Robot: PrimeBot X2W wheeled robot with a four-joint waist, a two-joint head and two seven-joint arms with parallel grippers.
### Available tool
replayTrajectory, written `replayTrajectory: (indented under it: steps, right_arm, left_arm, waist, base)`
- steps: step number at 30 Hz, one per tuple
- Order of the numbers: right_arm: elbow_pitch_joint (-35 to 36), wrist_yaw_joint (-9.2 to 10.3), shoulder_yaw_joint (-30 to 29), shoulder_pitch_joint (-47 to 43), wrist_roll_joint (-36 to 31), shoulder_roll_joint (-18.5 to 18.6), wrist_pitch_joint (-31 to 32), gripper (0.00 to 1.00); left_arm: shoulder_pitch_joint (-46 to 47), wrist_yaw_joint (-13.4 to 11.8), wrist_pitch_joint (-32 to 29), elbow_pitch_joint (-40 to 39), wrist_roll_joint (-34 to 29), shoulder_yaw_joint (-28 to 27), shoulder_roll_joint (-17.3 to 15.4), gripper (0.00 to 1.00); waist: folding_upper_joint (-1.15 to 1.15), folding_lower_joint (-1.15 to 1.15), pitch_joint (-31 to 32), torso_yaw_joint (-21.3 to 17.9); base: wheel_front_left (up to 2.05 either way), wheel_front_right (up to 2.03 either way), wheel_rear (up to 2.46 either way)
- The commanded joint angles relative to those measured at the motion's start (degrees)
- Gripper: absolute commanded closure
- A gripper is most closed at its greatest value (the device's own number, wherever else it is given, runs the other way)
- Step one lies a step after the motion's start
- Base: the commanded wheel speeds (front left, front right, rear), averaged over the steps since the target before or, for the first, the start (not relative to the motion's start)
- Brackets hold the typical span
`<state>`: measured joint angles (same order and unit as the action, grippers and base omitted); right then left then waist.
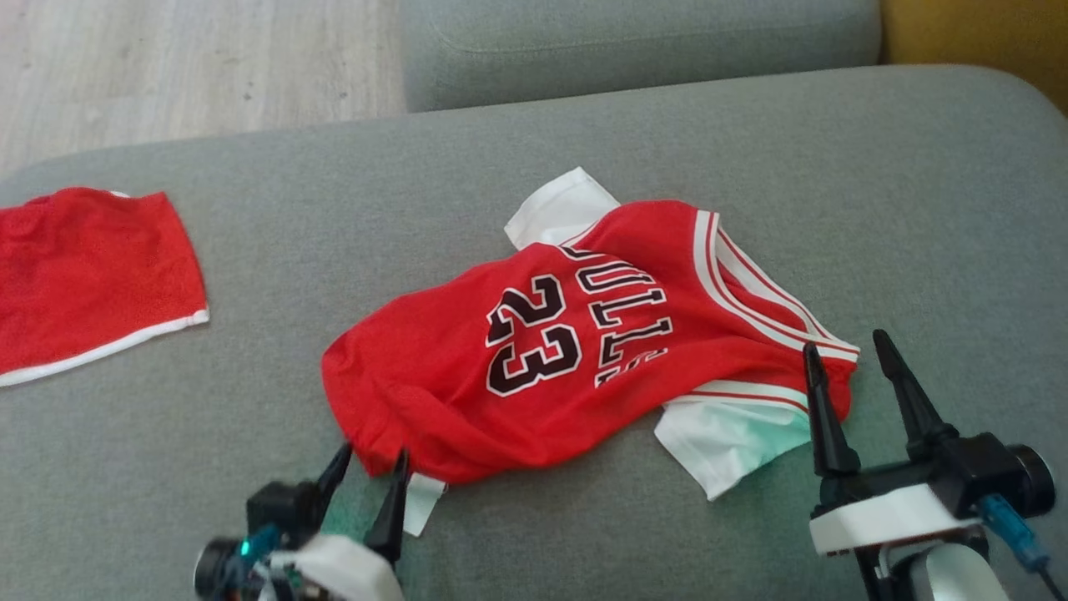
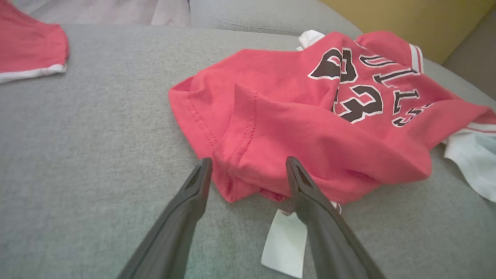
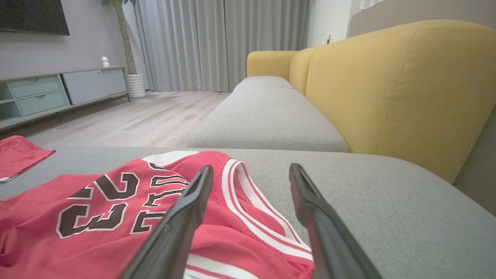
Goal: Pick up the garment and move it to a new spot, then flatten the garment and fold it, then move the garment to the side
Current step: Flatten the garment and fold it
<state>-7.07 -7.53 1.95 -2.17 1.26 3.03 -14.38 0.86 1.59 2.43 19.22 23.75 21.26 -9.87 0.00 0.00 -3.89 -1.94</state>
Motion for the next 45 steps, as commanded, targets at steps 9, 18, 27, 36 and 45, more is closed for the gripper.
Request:
replayTrajectory:
  steps: [9, 18, 27, 36, 45]
  right_arm:
    - [1.4, 0.04, 2.0, 2.2, 0.1, 1.2, -0.6, 0.00]
    - [1.0, 0.04, 1.7, 1.6, 0.2, 1.0, -0.6, 0.00]
    - [1.1, 0.04, 0.7, 0.9, 0.2, 0.8, -0.6, 0.00]
    - [1.1, 0.04, 0.3, -0.5, 0.1, 0.5, -0.6, 0.00]
    - [1.4, 0.04, 0.1, -1.4, 0.0, 0.6, -0.6, 0.00]
  left_arm:
    - [11.2, 1.8, -4.0, 5.6, -4.7, 2.4, -3.0, 0.00]
    - [11.7, 1.3, -5.5, 7.7, -4.5, 3.0, -3.5, 0.40]
    - [9.3, 1.7, -7.8, 3.0, -3.2, 3.6, -4.6, 1.00]
    - [-1.3, -1.2, -8.5, -11.3, 4.4, -1.6, -5.0, 1.00]
    - [-13.3, -4.3, -10.9, -19.3, 10.9, -4.1, -4.1, 1.00]
  waist:
    - [0.00, 0.00, -1.5, -2.3]
    - [0.00, 0.00, -0.9, -3.8]
    - [0.00, 0.00, -0.3, -2.1]
    - [0.00, 0.00, 1.2, 0.8]
    - [0.00, 0.00, 1.2, 4.1]
  base:
    - [0.00, 0.00, 0.00]
    - [0.00, 0.00, 0.00]
    - [0.00, 0.00, 0.00]
    - [0.00, 0.00, 0.00]
    - [0.00, 0.00, 0.00]
